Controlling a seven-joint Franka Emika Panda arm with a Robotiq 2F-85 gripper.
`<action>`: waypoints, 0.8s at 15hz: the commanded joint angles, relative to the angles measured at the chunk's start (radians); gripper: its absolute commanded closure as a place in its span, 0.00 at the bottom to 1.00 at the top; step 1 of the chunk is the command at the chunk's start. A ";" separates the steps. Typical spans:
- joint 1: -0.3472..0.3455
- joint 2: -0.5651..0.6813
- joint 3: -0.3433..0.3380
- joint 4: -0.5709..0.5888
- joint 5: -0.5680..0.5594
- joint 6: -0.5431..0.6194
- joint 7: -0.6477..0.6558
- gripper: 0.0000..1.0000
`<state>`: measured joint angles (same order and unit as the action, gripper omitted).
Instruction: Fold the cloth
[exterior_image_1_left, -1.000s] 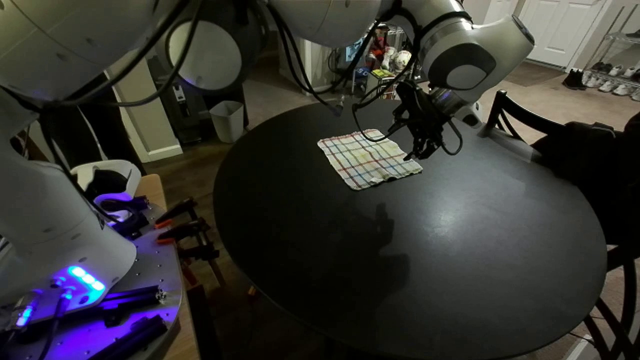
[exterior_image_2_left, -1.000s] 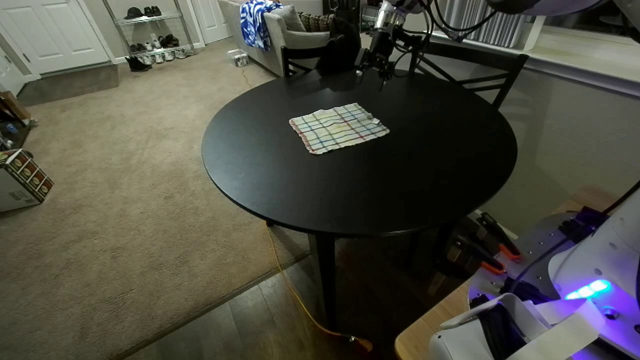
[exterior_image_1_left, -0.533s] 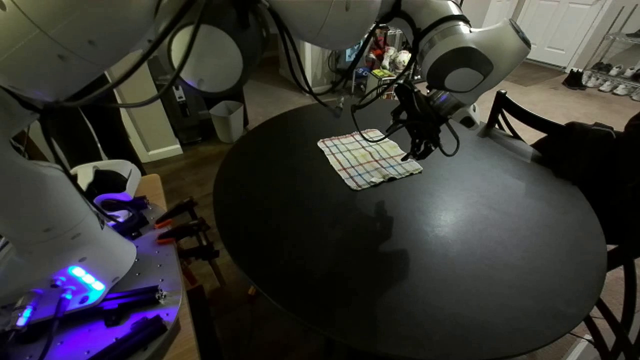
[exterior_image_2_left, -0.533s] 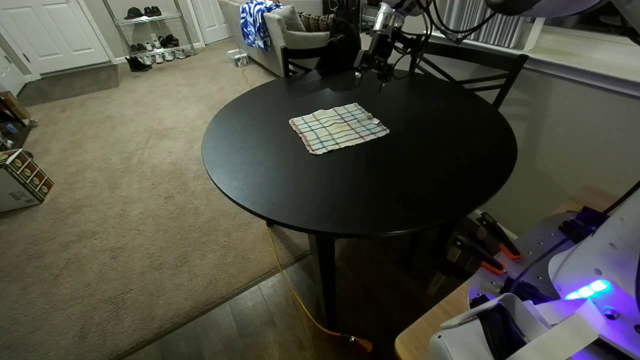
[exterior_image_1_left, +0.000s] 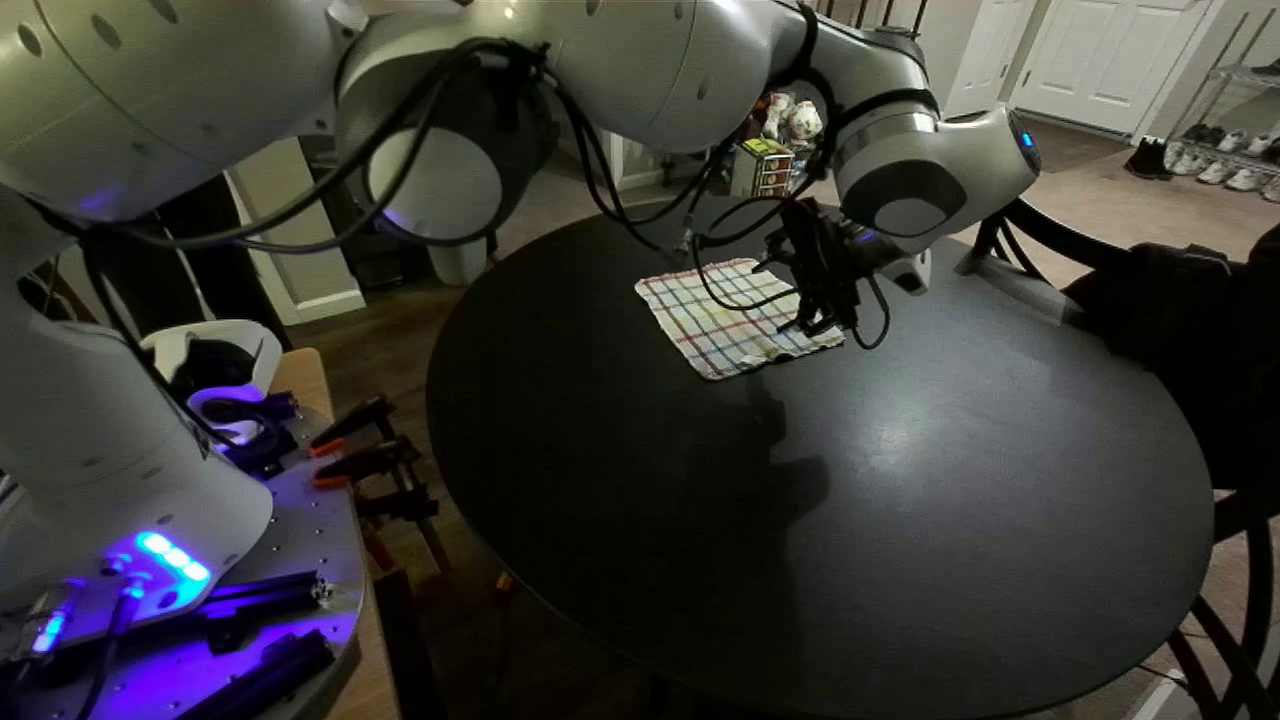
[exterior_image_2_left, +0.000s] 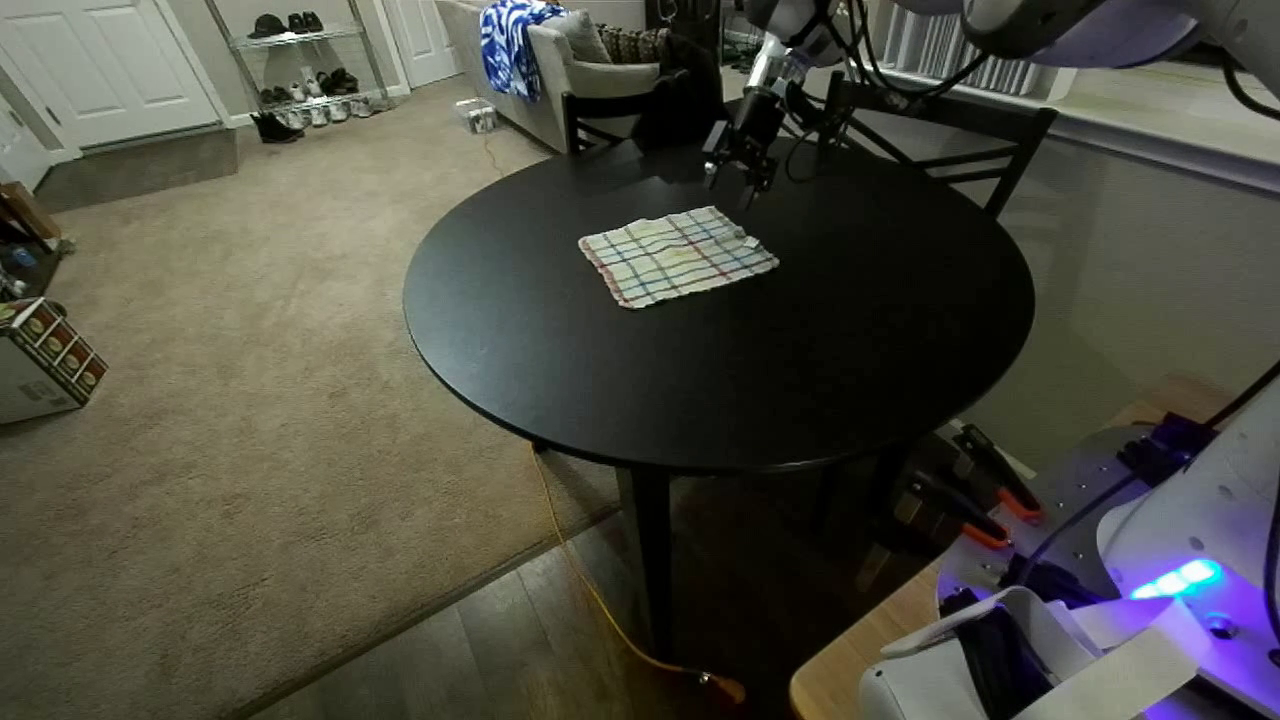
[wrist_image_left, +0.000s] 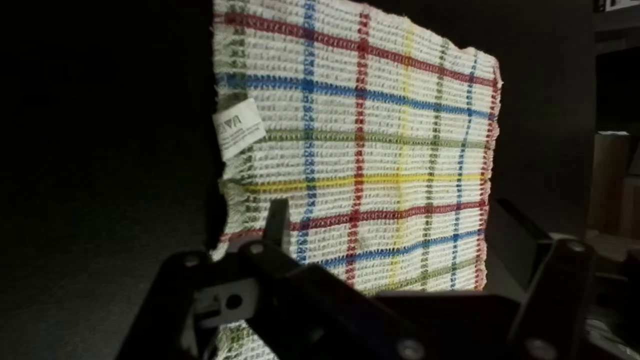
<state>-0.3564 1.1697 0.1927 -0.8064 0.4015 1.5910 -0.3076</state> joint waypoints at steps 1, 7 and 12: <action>-0.024 0.038 0.038 0.060 0.032 -0.042 -0.033 0.00; -0.027 0.097 0.063 0.122 0.035 -0.041 -0.022 0.00; -0.046 0.138 0.075 0.174 0.047 -0.038 -0.022 0.00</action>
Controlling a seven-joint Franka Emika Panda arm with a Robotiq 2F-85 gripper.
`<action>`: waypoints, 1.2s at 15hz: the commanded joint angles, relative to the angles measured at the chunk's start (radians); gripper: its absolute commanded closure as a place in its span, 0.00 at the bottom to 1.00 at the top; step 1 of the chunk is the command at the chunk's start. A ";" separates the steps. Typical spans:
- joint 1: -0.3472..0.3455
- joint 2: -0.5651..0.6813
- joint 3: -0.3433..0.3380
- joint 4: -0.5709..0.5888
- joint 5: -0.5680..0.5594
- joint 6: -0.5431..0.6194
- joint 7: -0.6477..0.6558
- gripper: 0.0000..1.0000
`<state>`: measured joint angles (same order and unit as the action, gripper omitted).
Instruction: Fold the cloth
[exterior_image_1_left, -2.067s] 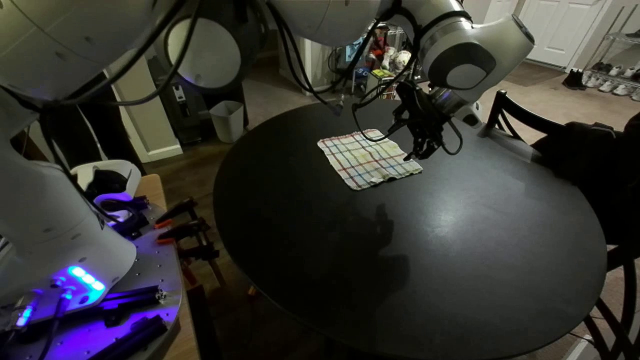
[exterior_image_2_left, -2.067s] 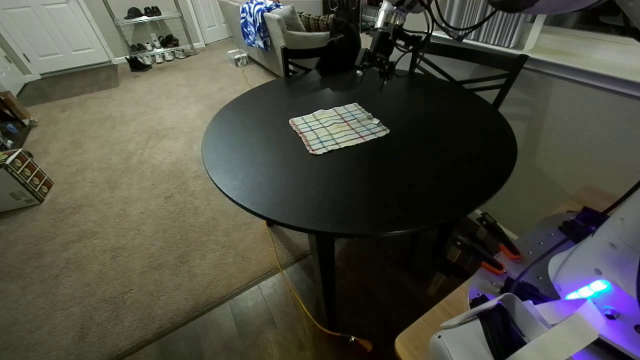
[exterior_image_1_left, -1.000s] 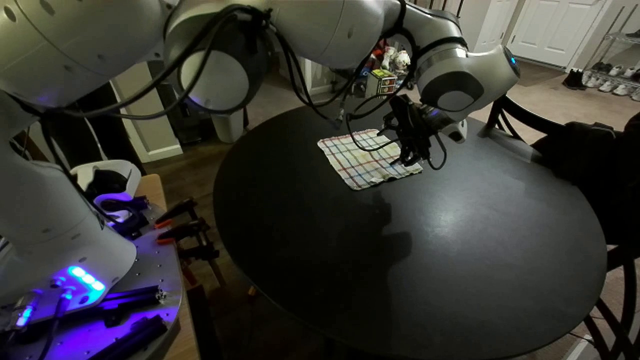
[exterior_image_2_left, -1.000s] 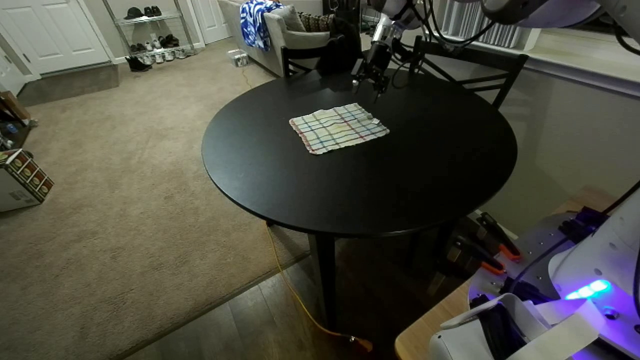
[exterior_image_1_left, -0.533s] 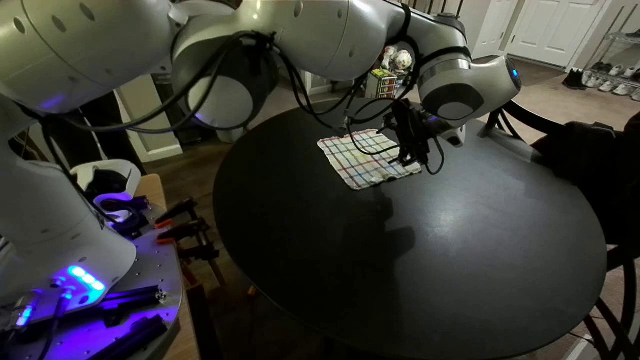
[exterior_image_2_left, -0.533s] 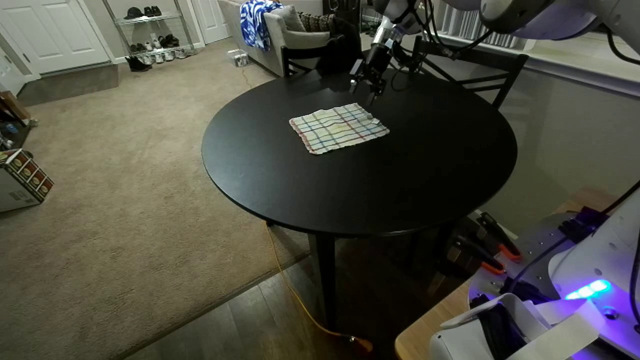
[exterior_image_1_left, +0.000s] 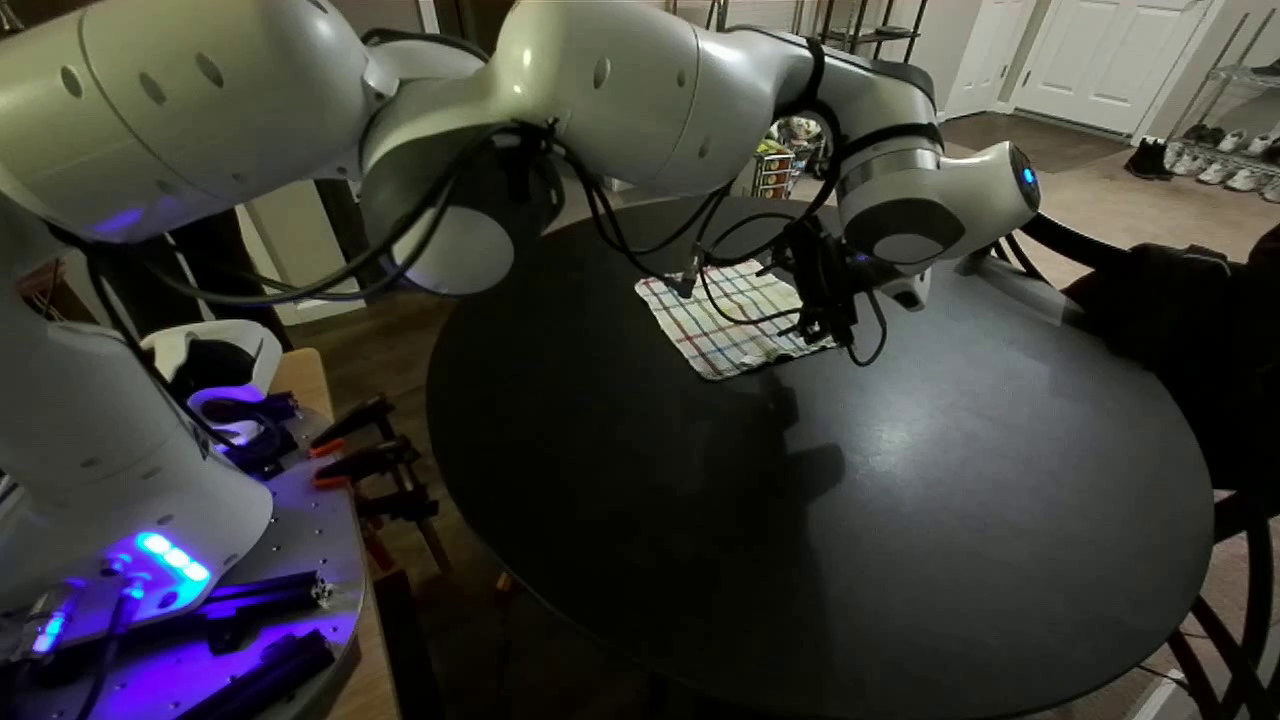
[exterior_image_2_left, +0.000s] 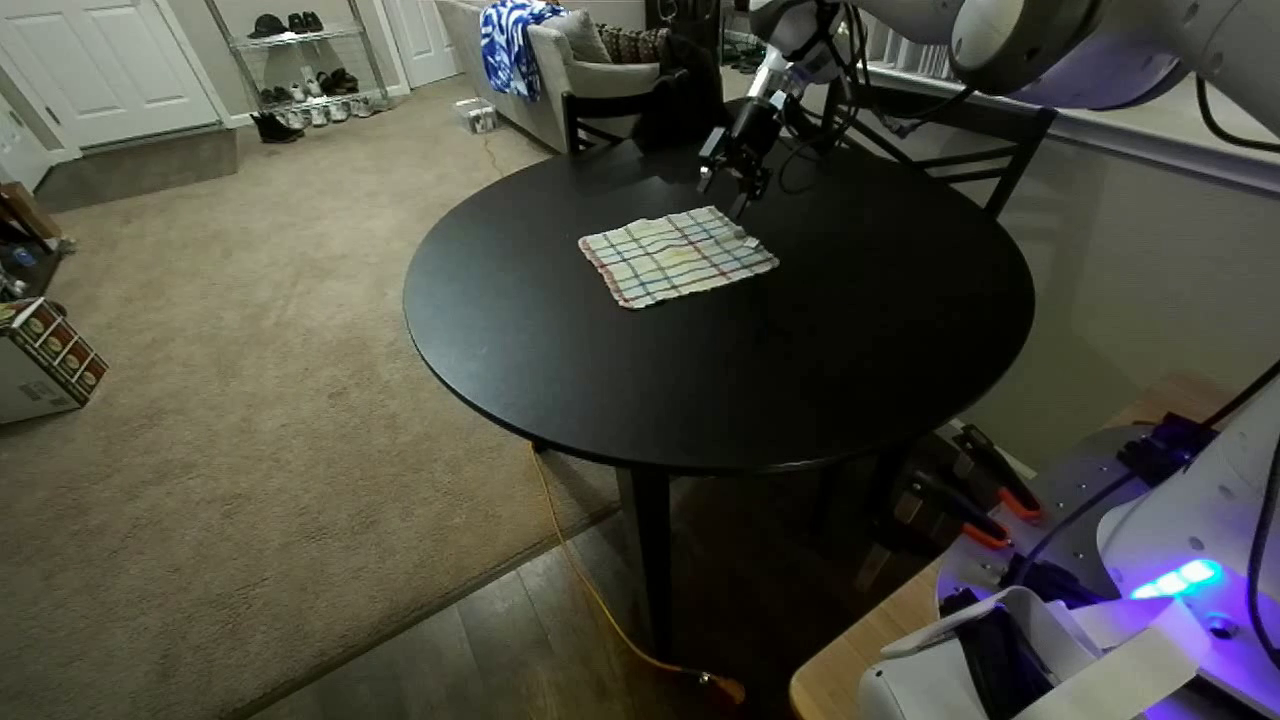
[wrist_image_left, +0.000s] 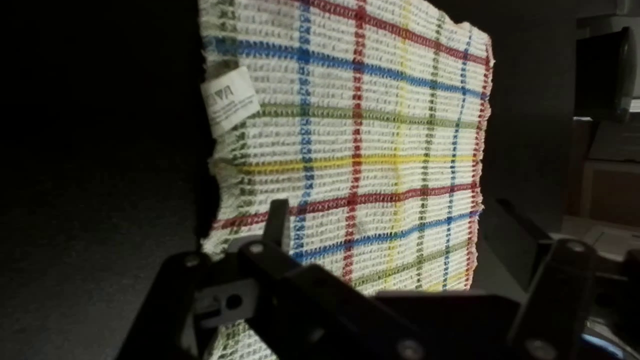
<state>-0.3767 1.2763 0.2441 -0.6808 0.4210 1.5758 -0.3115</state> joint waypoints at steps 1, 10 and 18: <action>-0.031 0.037 0.026 0.056 0.030 -0.021 -0.018 0.00; -0.063 0.083 0.035 0.105 0.028 -0.017 -0.009 0.00; -0.068 0.111 0.040 0.109 0.029 -0.027 -0.002 0.00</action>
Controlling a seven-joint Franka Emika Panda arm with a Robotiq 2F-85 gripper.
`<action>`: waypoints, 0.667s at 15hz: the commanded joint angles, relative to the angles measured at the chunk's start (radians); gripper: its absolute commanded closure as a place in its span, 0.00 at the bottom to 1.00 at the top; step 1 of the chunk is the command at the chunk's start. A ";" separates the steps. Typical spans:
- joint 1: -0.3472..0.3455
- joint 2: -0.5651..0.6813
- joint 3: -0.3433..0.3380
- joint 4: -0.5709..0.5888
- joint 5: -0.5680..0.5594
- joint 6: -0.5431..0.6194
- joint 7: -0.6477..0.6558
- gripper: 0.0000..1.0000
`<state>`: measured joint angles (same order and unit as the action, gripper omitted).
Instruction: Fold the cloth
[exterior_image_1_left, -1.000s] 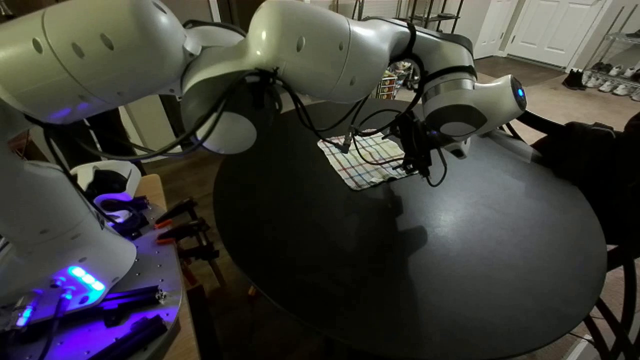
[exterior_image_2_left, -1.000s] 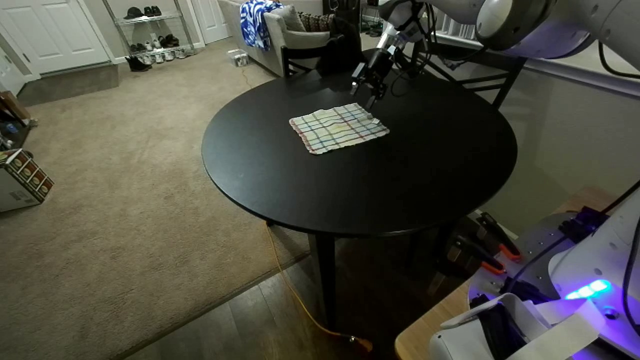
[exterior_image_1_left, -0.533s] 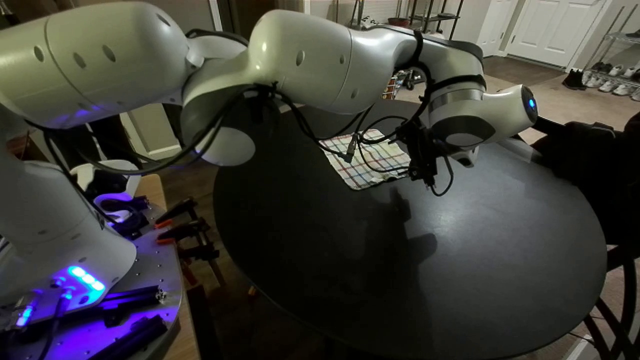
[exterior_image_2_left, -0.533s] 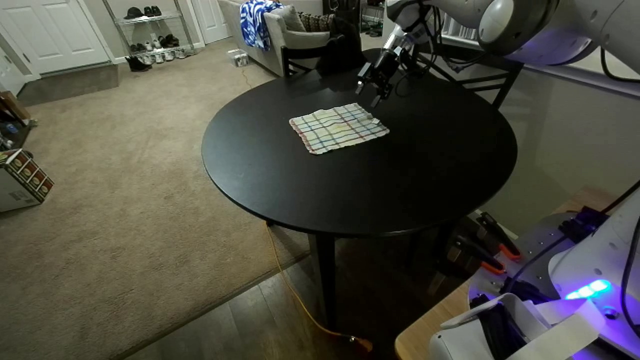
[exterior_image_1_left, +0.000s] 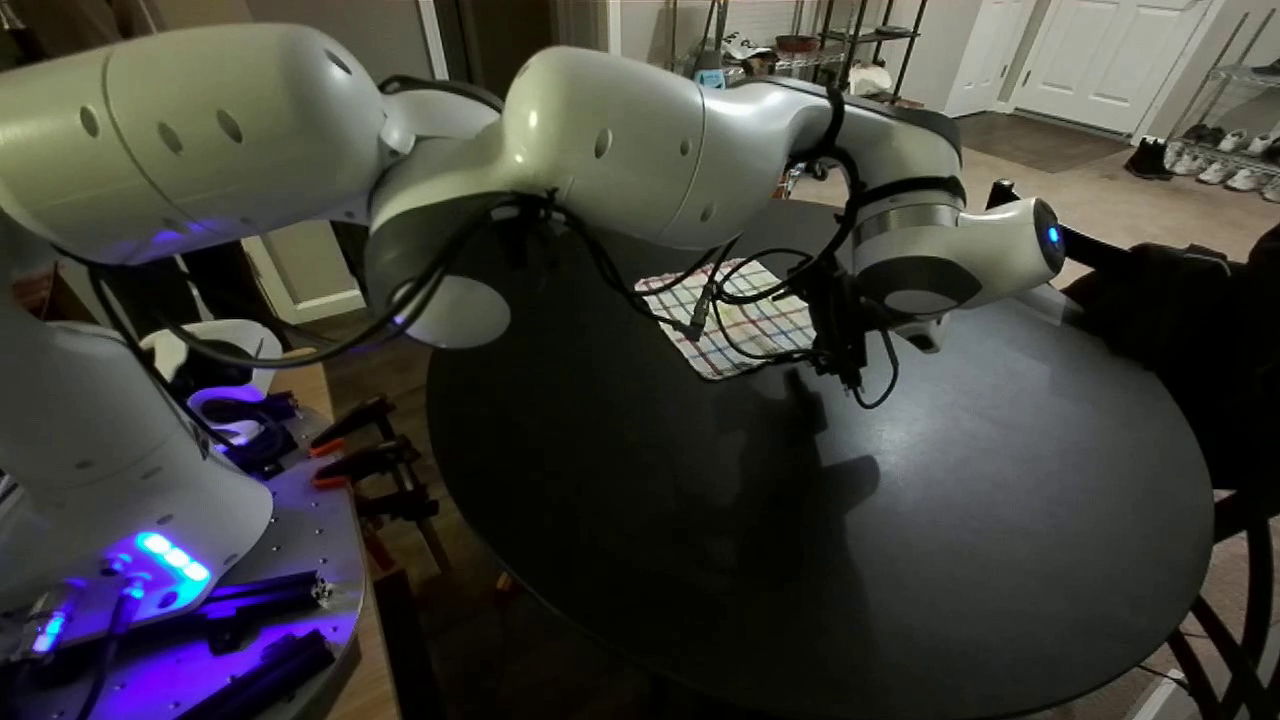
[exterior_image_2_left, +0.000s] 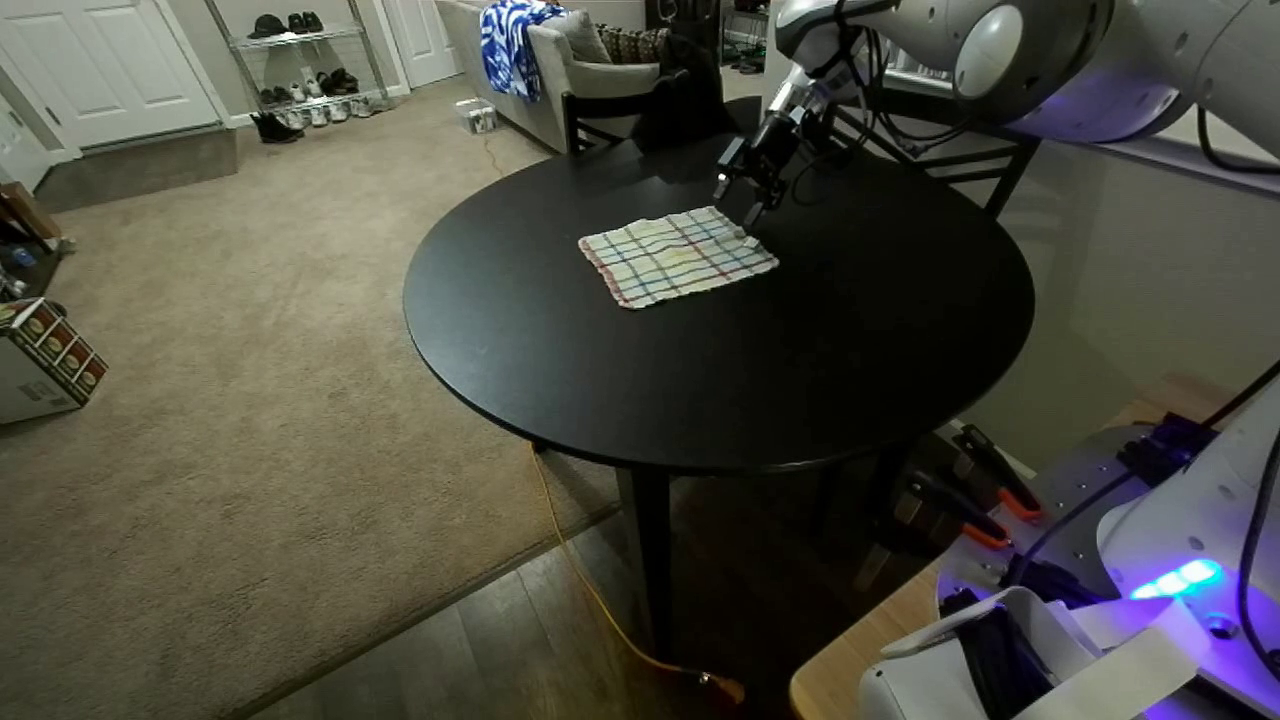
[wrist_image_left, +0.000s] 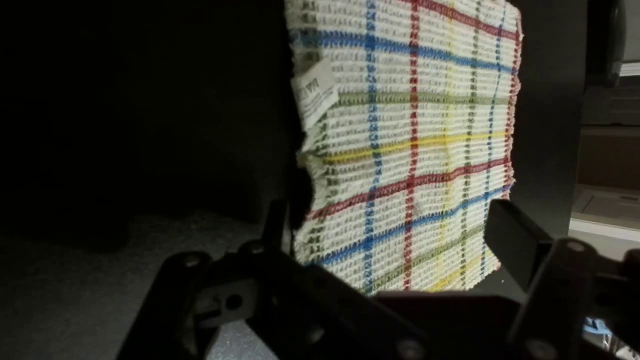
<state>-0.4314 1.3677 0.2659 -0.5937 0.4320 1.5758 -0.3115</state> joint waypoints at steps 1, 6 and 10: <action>-0.013 0.022 0.019 0.022 0.018 -0.027 -0.002 0.00; -0.009 0.029 0.026 0.020 0.016 -0.031 -0.002 0.00; 0.005 0.032 0.035 0.013 0.011 -0.049 -0.002 0.00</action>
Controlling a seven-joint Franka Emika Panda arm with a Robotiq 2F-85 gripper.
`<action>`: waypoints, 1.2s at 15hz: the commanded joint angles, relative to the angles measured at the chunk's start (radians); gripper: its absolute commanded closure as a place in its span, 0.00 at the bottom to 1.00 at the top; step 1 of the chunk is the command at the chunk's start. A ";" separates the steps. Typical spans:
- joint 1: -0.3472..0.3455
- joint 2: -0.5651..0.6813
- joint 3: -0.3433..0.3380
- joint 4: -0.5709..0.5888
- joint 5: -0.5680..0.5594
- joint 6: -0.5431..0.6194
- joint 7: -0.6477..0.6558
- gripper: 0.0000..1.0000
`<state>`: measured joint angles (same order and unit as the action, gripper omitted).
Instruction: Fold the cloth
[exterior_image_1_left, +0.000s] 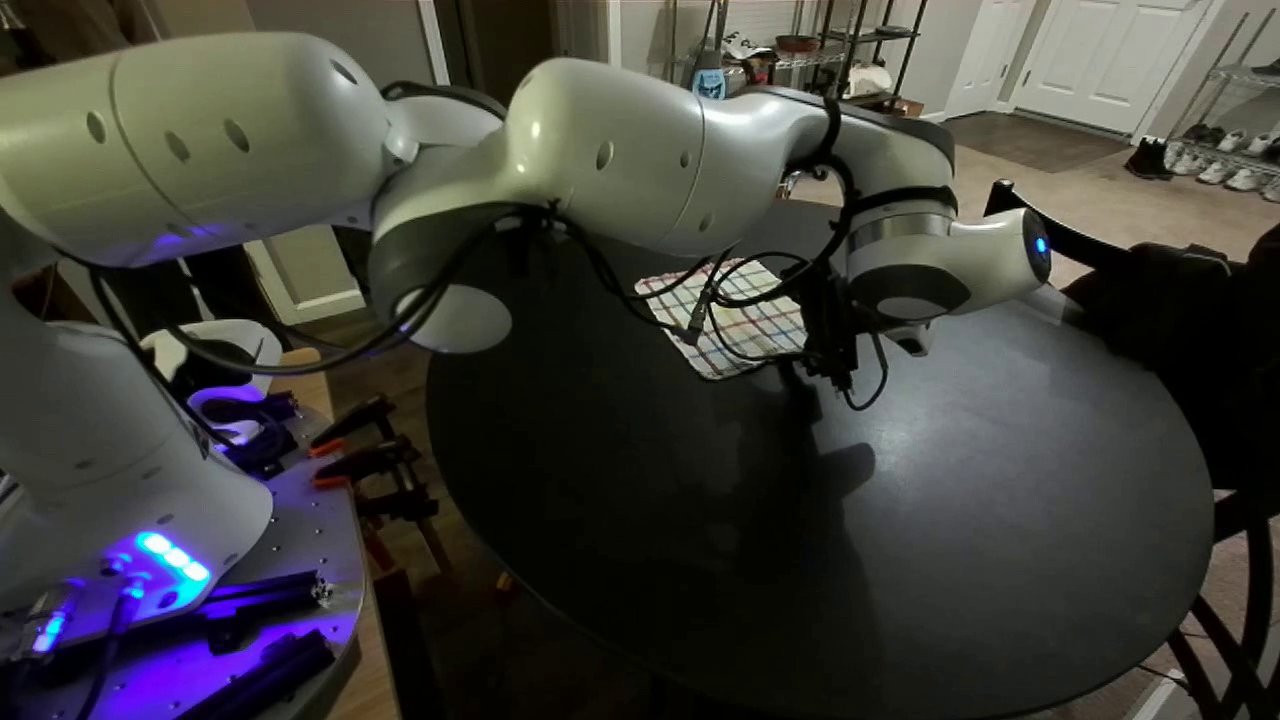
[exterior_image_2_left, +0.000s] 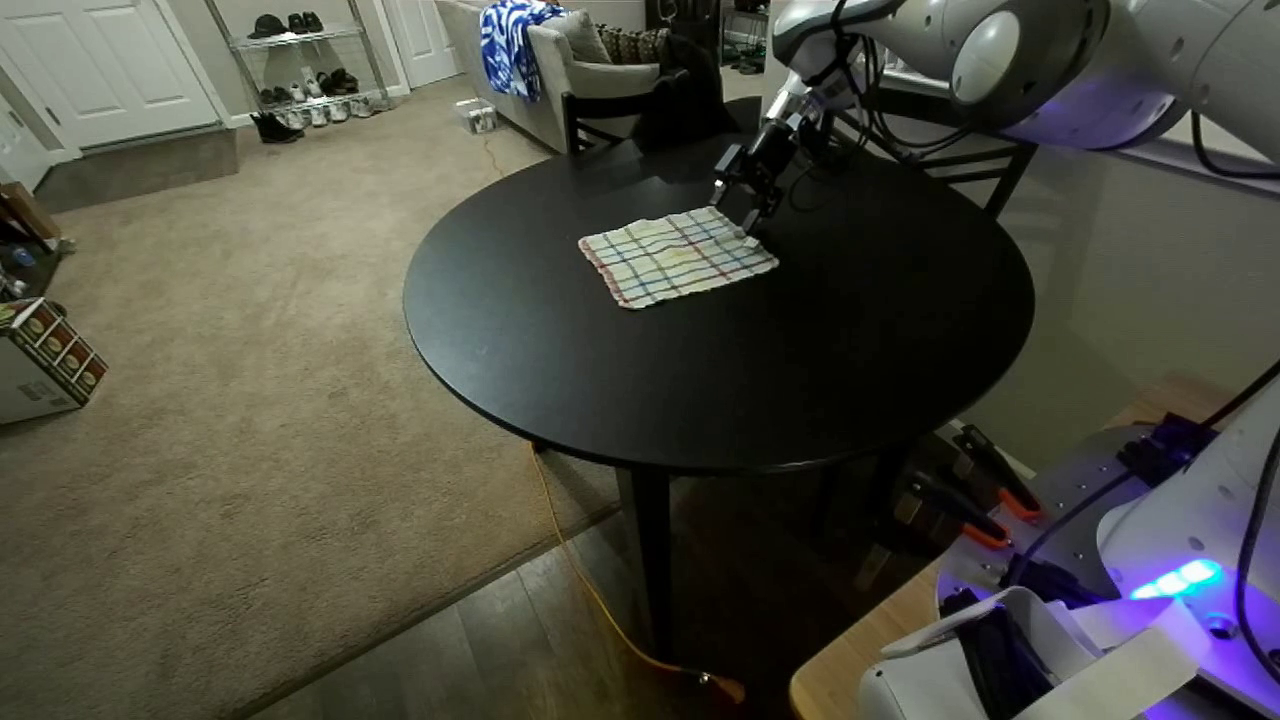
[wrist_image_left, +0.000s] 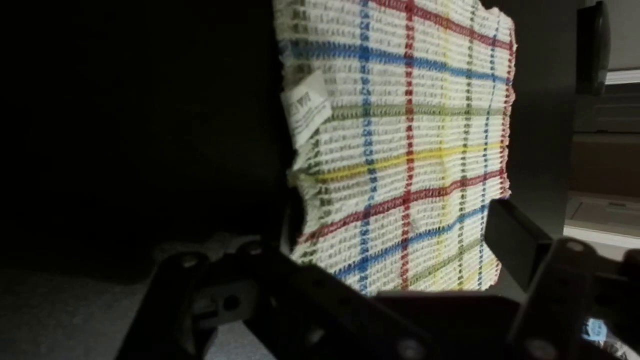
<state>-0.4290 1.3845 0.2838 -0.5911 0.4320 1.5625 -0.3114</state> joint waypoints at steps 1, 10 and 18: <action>0.007 0.016 0.019 0.010 0.009 -0.040 -0.001 0.00; 0.037 0.003 0.007 0.014 -0.007 -0.017 0.018 0.00; 0.063 -0.005 -0.019 0.045 -0.020 0.017 0.036 0.47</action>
<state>-0.3801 1.3908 0.2809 -0.5519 0.4263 1.5602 -0.3039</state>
